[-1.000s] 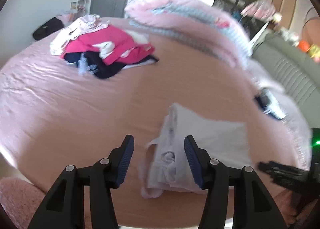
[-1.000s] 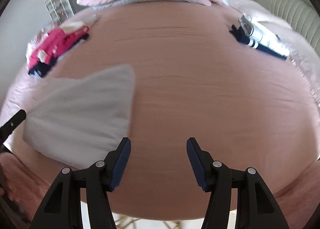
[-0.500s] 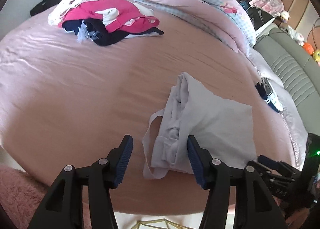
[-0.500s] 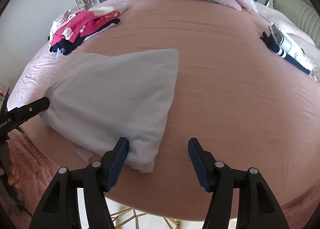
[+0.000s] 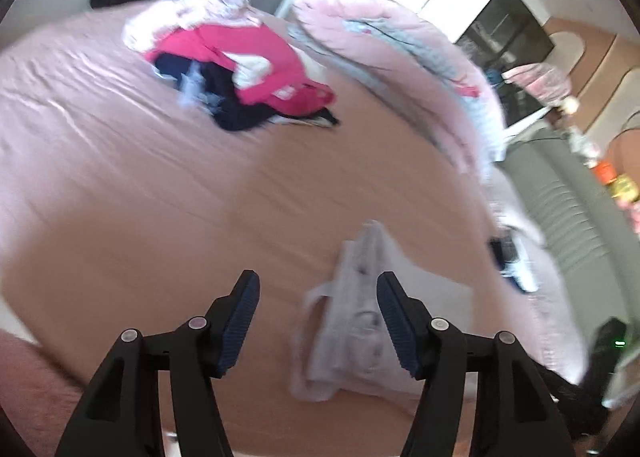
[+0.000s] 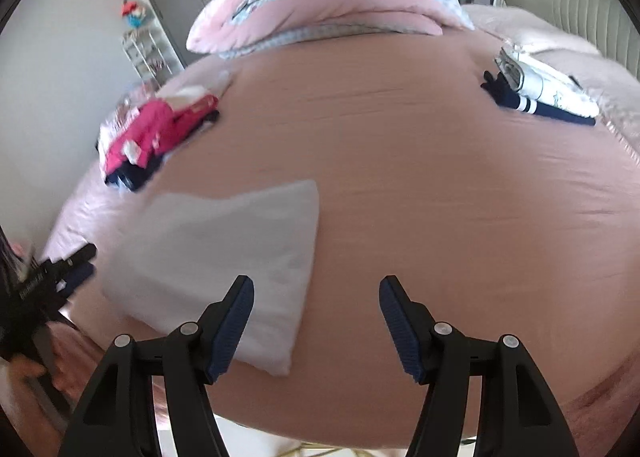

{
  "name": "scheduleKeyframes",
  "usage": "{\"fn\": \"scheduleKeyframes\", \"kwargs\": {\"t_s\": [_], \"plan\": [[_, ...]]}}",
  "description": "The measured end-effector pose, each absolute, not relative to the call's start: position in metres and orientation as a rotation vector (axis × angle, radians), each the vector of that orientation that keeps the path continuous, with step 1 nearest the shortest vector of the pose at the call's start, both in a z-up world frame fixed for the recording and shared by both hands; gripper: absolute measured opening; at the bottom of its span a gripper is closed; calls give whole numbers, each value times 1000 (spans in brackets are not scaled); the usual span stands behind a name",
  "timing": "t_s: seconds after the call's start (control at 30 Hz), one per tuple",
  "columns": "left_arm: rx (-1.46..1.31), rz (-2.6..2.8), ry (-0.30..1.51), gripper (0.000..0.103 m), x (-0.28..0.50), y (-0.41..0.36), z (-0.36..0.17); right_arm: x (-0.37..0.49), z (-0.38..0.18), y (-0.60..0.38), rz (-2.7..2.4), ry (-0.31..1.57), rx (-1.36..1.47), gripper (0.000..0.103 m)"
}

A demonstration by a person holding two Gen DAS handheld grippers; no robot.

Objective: Fold clothes

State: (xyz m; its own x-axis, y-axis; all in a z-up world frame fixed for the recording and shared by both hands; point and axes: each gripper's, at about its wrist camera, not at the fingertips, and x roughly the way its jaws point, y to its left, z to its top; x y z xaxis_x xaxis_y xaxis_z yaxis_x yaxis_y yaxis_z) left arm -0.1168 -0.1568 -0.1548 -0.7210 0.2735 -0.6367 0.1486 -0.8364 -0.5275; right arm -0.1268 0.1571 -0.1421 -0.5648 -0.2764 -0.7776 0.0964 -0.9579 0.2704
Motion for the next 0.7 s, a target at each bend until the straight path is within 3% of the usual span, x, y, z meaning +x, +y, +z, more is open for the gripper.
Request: {"fn": "scheduleKeyframes", "kwargs": {"t_s": [0.2, 0.27, 0.37, 0.63, 0.7], "plan": [[-1201, 2587, -802, 59, -133, -128, -167, -135, -169, 141, -2507, -319, 1424, 64], [-1285, 2586, -791, 64, -137, -125, -176, -137, -179, 136, -2479, -331, 1459, 64], [-1338, 2538, -898, 76, -140, -132, -188, -141, -190, 135, -2456, -372, 1477, 66], [-1209, 2360, -1185, 80, -135, -150, -187, -139, -196, 140, -2423, -420, 1467, 66], [-1231, 2348, -1156, 80, -135, -145, -185, -138, -197, 141, -2417, -426, 1463, 66]]}}
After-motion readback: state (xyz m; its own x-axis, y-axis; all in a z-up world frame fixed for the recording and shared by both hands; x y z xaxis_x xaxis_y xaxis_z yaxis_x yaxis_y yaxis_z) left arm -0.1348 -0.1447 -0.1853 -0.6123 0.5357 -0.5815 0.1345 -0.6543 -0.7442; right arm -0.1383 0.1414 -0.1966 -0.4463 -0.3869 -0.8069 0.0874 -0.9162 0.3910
